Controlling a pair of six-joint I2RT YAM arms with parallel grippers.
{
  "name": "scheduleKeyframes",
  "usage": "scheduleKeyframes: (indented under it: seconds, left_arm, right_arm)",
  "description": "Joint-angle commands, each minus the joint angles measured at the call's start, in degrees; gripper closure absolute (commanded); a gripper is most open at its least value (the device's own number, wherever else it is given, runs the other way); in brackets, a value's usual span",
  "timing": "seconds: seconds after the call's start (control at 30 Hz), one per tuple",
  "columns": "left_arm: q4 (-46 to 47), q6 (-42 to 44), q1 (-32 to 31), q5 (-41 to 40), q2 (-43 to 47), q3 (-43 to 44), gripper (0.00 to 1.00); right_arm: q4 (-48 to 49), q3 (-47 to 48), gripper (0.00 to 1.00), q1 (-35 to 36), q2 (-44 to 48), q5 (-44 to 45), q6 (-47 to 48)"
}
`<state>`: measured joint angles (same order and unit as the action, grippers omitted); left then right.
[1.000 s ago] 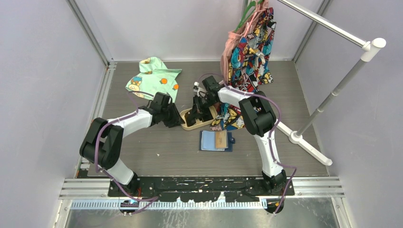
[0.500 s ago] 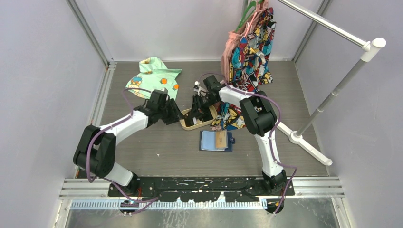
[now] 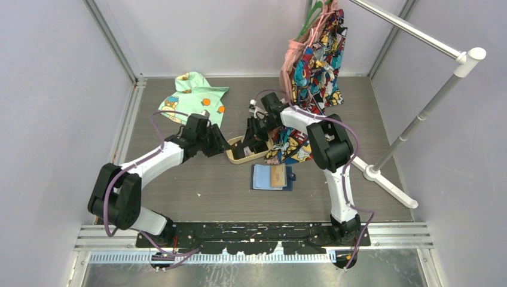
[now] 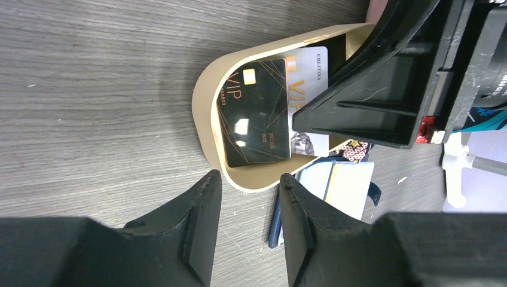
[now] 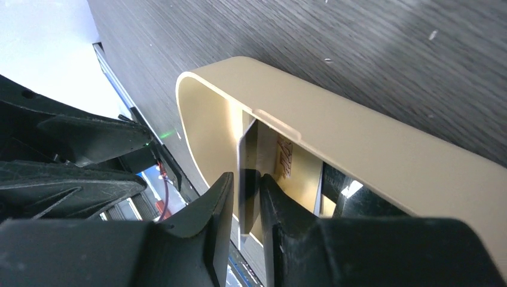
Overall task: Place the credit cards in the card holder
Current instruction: Pick up the credit card from the storage box.
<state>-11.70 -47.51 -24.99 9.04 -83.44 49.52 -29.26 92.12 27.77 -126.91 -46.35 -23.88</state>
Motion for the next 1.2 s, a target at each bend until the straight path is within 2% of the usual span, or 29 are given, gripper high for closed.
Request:
scheduleKeyframes:
  seconds: [0.0, 0.1, 0.23, 0.3, 0.4, 0.57, 0.73, 0.87, 1.03, 1.17]
  left_arm:
    - [1.1, 0.9, 0.4, -0.2, 2.8, -0.8, 0.59]
    - [1.2, 0.8, 0.4, -0.1, 3.4, -1.2, 0.59]
    - [1.4, 0.7, 0.4, 0.0, 4.4, -1.8, 0.59]
    - [2.0, 0.8, 0.4, 0.5, 5.1, -2.2, 0.59]
    - [4.9, 1.4, 0.4, 2.2, 7.0, -3.6, 0.59]
    - [12.6, 4.2, 0.6, 5.5, 13.5, -7.7, 0.57]
    - [24.4, 5.2, 0.6, 8.3, 22.0, -15.5, 0.47]
    - [33.6, 2.3, 0.6, 9.1, 29.7, -23.4, 0.38]
    - [40.0, -3.4, 0.6, 11.8, 36.8, -30.1, 0.36]
    - [43.1, -8.7, 0.6, 11.8, 40.6, -33.8, 0.36]
  right_arm:
    - [0.3, -0.3, 0.72, -0.6, 5.0, 0.0, 0.6]
    - [-0.3, -0.3, 0.75, -0.8, 5.1, 1.0, 1.1]
    - [-2.5, 0.3, 0.9, -0.9, 5.1, 5.1, 2.9]
    - [-4.5, 1.2, 0.94, -1.0, 5.5, 7.5, 5.1]
    - [-6.9, 2.7, 0.98, -1.0, 7.0, 8.7, 8.8]
    - [-9.5, 4.3, 0.99, -1.1, 10.8, 7.1, 14.0]
    - [-10.2, 2.9, 0.99, -1.0, 13.6, -1.6, 17.4]
    - [-8.6, -0.4, 0.99, 0.3, 16.7, -9.4, 19.2]
    - [-2.5, -6.3, 0.99, 1.7, 21.0, -18.9, 18.2]
    - [1.7, -9.0, 0.99, 2.9, 23.9, -23.1, 16.0]
